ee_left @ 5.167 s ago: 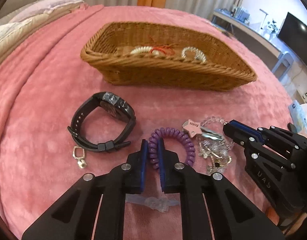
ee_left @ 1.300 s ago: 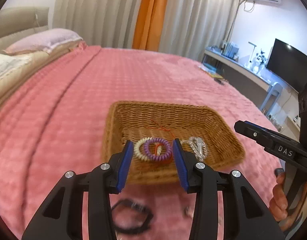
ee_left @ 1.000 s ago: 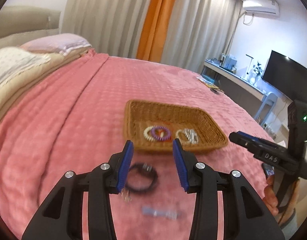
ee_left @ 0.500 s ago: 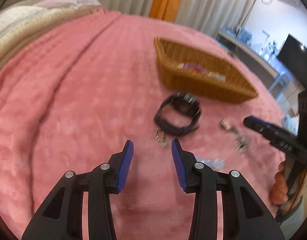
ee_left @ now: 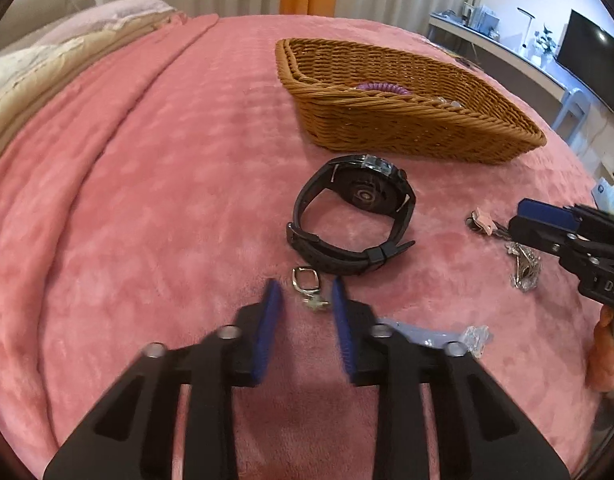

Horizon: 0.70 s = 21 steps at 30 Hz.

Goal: Organize jewelry
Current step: 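Grasp the small ring charm with left tool while right tool grasps pink star clip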

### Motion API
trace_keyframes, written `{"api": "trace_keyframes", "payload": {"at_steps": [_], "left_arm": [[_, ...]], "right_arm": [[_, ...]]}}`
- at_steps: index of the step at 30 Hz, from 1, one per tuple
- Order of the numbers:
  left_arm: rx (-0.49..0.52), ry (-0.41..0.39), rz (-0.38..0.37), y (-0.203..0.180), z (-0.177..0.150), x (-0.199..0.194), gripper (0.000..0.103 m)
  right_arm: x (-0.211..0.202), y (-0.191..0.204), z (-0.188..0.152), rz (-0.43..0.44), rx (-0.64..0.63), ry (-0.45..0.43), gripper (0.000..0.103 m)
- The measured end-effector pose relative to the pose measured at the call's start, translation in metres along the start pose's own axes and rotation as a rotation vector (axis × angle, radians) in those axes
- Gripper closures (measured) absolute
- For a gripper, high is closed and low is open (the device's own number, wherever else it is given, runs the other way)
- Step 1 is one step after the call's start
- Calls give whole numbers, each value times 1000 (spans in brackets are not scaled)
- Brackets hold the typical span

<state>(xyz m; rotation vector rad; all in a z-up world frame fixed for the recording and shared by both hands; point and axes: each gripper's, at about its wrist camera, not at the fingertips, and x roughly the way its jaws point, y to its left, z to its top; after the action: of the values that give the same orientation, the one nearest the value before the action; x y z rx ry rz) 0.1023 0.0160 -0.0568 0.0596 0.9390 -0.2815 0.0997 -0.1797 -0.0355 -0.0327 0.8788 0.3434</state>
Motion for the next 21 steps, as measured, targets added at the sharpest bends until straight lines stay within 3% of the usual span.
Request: {"api": "trace_keyframes", "payload": {"at_steps": [3, 10, 15, 21], "left_arm": [[-9, -12, -9, 1, -1, -2, 94], [-30, -41, -27, 3, -8, -5, 94], [-45, -53, -46, 6, -8, -6, 94], [-42, -65, -50, 8, -10, -8, 94]], "right_arm": [[11, 5, 2, 15, -39, 47, 64], [30, 18, 12, -48, -127, 93, 66], [28, 11, 12, -29, -99, 70, 82], [15, -6, 14, -36, -16, 5, 83]]}}
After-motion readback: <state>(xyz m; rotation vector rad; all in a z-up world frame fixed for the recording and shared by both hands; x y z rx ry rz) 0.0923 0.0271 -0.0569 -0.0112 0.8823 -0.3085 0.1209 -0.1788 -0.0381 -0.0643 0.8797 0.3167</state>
